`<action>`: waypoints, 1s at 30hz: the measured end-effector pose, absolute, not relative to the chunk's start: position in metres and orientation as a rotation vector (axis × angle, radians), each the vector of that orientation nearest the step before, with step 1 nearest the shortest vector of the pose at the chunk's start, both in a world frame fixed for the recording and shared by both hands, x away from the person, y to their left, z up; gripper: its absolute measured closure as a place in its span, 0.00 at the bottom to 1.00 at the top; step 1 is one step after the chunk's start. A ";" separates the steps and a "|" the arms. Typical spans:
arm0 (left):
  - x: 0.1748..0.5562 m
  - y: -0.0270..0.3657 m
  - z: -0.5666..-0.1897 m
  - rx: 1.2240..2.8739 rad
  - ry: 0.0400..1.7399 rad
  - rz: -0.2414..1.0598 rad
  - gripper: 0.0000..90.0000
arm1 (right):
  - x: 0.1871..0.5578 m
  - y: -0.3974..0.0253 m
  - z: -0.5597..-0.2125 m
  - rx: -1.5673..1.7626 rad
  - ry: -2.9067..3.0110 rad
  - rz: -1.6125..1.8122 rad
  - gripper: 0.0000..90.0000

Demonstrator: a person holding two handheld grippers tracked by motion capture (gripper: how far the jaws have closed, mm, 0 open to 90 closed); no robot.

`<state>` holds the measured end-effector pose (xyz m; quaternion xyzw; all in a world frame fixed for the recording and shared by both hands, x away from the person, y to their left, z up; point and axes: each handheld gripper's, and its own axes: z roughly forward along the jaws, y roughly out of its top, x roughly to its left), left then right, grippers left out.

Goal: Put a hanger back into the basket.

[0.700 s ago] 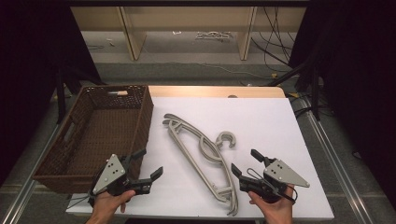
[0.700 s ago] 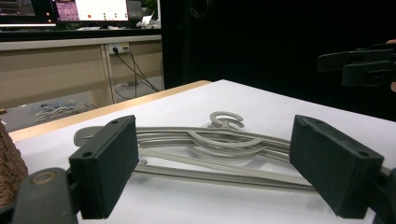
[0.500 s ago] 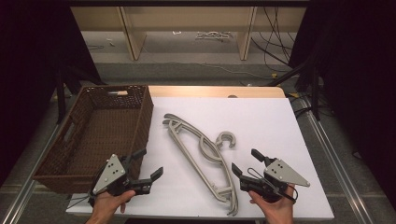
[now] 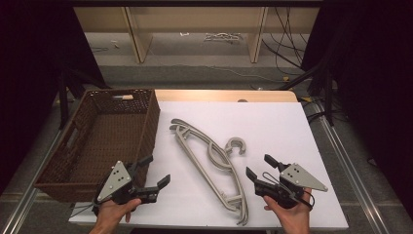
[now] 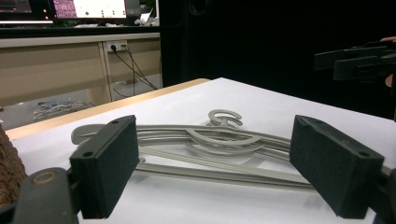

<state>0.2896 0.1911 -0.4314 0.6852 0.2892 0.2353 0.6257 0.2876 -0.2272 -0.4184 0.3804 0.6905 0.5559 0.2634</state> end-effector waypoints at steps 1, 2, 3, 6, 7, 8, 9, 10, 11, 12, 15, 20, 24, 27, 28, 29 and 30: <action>0.290 0.191 -0.431 1.573 0.663 0.540 0.18 | 0.288 -0.226 -0.418 1.026 1.863 1.508 0.30; 0.290 0.191 -0.432 1.575 0.665 0.539 0.18 | 0.289 -0.226 -0.418 1.023 1.868 1.503 0.29; 0.290 0.191 -0.432 1.577 0.667 0.539 0.18 | 0.289 -0.224 -0.417 1.026 1.880 1.487 0.29; 0.290 0.190 -0.432 1.583 0.664 0.534 0.18 | 0.298 -0.220 -0.417 0.964 1.890 1.487 0.29; 0.290 0.190 -0.432 1.585 0.658 0.541 0.18 | 0.300 -0.218 -0.417 0.963 1.906 1.485 0.29; 0.290 0.190 -0.432 1.585 0.655 0.544 0.18 | 0.302 -0.216 -0.416 0.967 1.916 1.468 0.29; 0.290 0.190 -0.432 1.586 0.655 0.544 0.18 | 0.304 -0.215 -0.415 0.958 1.938 1.458 0.29; 0.291 0.189 -0.433 1.576 0.651 0.538 0.18 | 0.307 -0.213 -0.415 0.954 1.942 1.448 0.29; 0.291 0.190 -0.432 1.584 0.658 0.540 0.18 | 0.310 -0.211 -0.415 0.958 1.968 1.425 0.29; 0.291 0.190 -0.432 1.585 0.662 0.538 0.18 | 0.312 -0.210 -0.415 0.959 1.981 1.415 0.29; 0.291 0.190 -0.432 1.584 0.664 0.541 0.18 | 0.320 -0.206 -0.421 0.968 2.028 1.389 0.29; 0.292 0.190 -0.433 1.577 0.678 0.531 0.18 | 0.338 -0.198 -0.426 0.992 2.148 1.290 0.29; 0.292 0.191 -0.432 1.569 0.681 0.514 0.18 | 0.345 -0.196 -0.430 1.028 2.206 1.248 0.30; 0.292 0.191 -0.432 1.552 0.695 0.494 0.18 | 0.349 -0.192 -0.433 1.059 2.252 1.191 0.30; 0.292 0.191 -0.432 1.556 0.689 0.499 0.18 | 0.351 -0.190 -0.435 1.056 2.278 1.165 0.31; 0.292 0.191 -0.432 1.554 0.692 0.499 0.18 | 0.353 -0.189 -0.436 1.056 2.293 1.149 0.31; 0.292 0.191 -0.432 1.554 0.693 0.498 0.18 | 0.357 -0.183 -0.441 1.074 2.351 1.101 0.35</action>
